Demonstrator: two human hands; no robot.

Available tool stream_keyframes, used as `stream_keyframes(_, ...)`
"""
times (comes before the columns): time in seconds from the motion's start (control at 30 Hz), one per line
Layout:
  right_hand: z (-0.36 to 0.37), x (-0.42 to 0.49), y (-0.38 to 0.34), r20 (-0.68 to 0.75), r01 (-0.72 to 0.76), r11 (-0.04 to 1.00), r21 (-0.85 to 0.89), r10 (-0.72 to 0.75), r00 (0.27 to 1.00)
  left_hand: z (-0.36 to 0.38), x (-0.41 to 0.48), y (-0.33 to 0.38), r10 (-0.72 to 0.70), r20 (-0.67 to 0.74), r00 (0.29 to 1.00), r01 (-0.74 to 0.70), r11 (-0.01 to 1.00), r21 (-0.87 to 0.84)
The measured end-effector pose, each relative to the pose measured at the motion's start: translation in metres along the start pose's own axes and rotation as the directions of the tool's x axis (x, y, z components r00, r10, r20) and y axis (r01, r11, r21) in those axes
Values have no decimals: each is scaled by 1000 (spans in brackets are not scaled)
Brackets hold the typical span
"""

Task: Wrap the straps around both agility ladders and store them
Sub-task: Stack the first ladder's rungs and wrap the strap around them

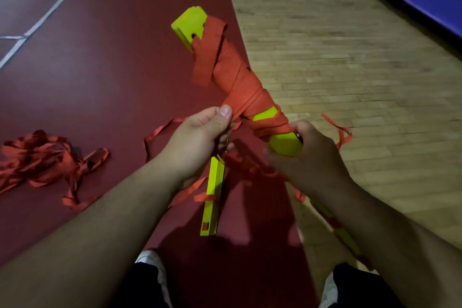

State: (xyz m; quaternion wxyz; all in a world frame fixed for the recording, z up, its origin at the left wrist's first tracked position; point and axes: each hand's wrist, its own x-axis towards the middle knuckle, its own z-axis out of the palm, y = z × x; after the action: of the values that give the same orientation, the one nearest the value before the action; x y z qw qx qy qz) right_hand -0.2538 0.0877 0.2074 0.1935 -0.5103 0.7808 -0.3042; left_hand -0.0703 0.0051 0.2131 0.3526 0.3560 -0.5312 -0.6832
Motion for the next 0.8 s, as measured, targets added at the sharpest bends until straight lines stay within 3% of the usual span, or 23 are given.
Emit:
stream_keyframes(0.27, -8, -1, -7, 317, -39, 951, 306, -64, 946, -1, -2, -1, 56, 27, 998, -55, 998, -2)
stream_keyframes(0.43, -14, -4, -9, 614, -230, 854, 466, -125, 780, -12, -3, -10, 75, 180, 981, -69, 997, -38)
stream_keyframes(0.57, -15, -9, -11, 729, -335, 802, 495, -174, 662, -13, -7, -8, 92, 300, 950, -58, 991, -120)
stream_keyframes(0.67, -15, -9, -7, 756, -397, 760, 514, -183, 629, -4, -10, -9, 162, 227, 960, -143, 985, -98)
stream_keyframes(0.8, -9, -6, -1, 702, -315, 741, 593, -283, 654, 11, -9, -2, 231, 66, 971, -222, 968, -118)
